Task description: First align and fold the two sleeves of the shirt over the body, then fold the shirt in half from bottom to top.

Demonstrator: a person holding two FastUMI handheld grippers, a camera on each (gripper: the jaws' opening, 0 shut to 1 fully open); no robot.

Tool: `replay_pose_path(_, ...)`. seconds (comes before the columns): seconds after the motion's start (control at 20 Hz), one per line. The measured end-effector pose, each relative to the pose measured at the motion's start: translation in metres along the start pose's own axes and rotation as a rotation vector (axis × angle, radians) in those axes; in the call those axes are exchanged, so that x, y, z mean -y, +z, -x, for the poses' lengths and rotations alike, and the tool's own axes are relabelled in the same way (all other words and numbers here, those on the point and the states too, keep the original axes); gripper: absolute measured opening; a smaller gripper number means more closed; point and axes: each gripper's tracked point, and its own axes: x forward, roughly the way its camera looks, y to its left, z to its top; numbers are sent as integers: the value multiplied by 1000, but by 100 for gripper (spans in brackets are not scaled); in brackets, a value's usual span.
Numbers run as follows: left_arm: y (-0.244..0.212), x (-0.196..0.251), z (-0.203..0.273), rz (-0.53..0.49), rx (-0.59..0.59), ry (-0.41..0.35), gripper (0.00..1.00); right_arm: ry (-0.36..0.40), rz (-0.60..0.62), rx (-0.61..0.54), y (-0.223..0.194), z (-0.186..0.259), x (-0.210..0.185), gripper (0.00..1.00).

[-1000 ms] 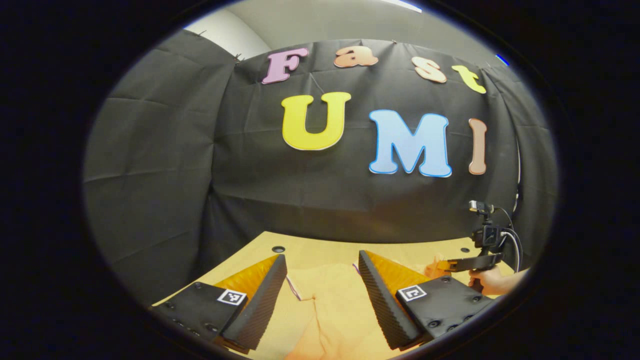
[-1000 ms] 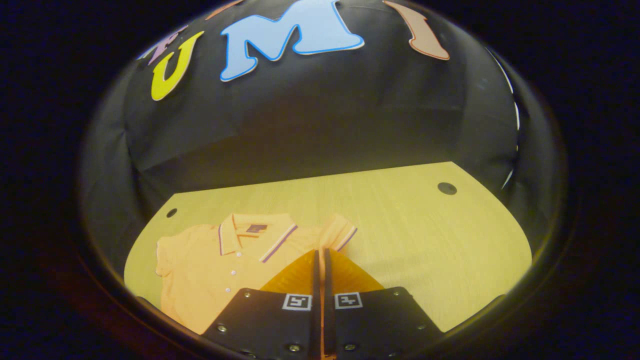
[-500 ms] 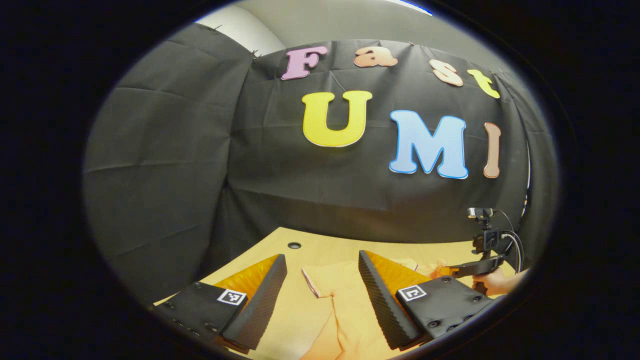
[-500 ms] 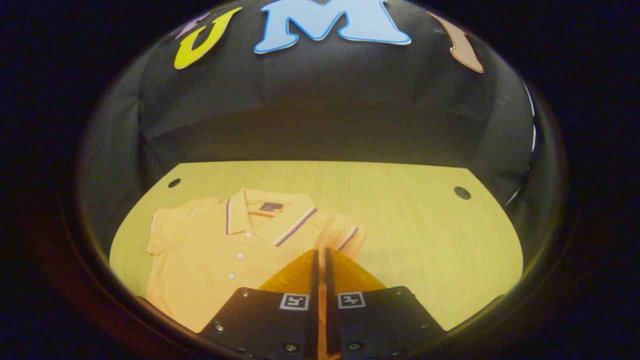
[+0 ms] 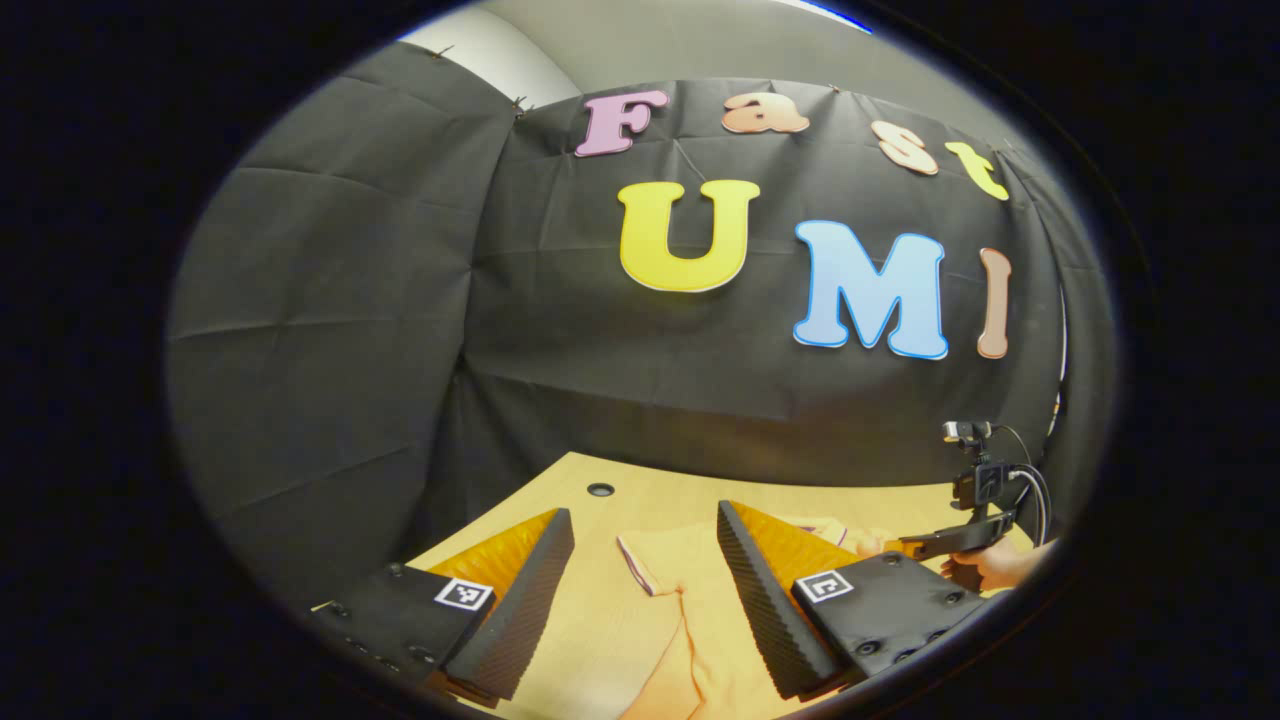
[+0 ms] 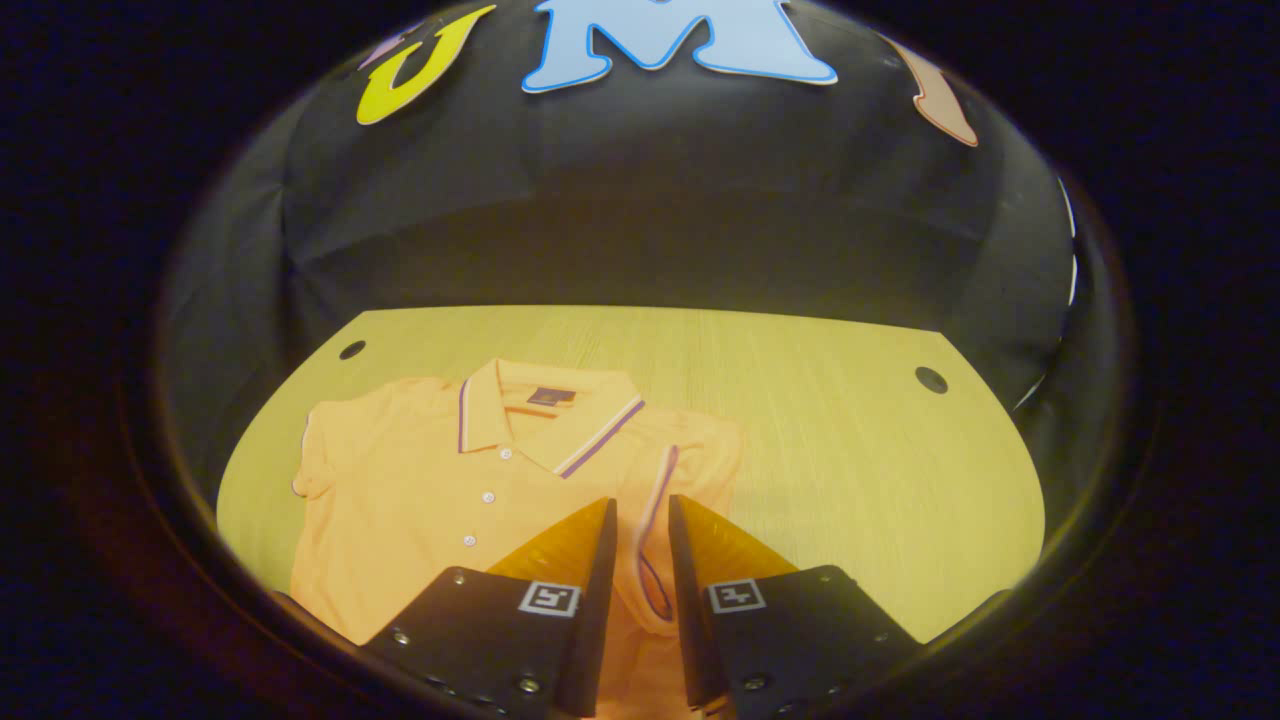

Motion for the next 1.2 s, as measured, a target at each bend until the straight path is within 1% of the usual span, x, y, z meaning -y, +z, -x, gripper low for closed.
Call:
replay_pose_path(0.05,0,1,-2,-2,0,-6,97,-7,6,3,2,3,1,44)
replay_pose_path(0.1,0,2,-3,-2,0,-13,97,-4,9,7,3,5,1,45)
replay_pose_path(0.15,0,4,-6,-1,-2,-21,97,0,13,15,4,9,-1,57)
replay_pose_path(0.2,-3,6,-9,0,-5,-29,97,1,17,22,7,13,-2,65)
replay_pose_path(0.25,-6,9,-13,1,-9,-39,97,1,19,34,10,18,-3,82)
replay_pose_path(0.35,-8,16,-22,6,-17,-66,97,-5,19,63,17,31,-6,96)
replay_pose_path(0.5,-19,22,-44,10,-40,-109,97,-15,13,119,31,56,-13,97)
replay_pose_path(0.55,-24,24,-53,13,-51,-123,97,-17,10,135,35,65,-17,94)
replay_pose_path(0.6,-28,24,-63,14,-62,-133,97,-20,4,151,39,76,-21,97)
replay_pose_path(0.7,-44,20,-85,11,-91,-146,97,-33,-6,182,45,98,-28,97)
replay_pose_path(0.75,-52,17,-96,9,-109,-151,97,-41,-8,194,47,111,-31,94)
replay_pose_path(0.8,-61,15,-110,10,-129,-155,97,-52,-11,205,47,119,-34,97)
replay_pose_path(0.85,-70,12,-124,11,-148,-157,94,-62,-14,215,47,129,-39,97)
replay_pose_path(1.0,-106,2,-161,18,-212,-164,97,-91,-33,245,49,161,-51,97)
replay_pose_path(1.2,-142,-9,-202,-6,-276,-149,94,-106,-77,268,46,195,-69,97)
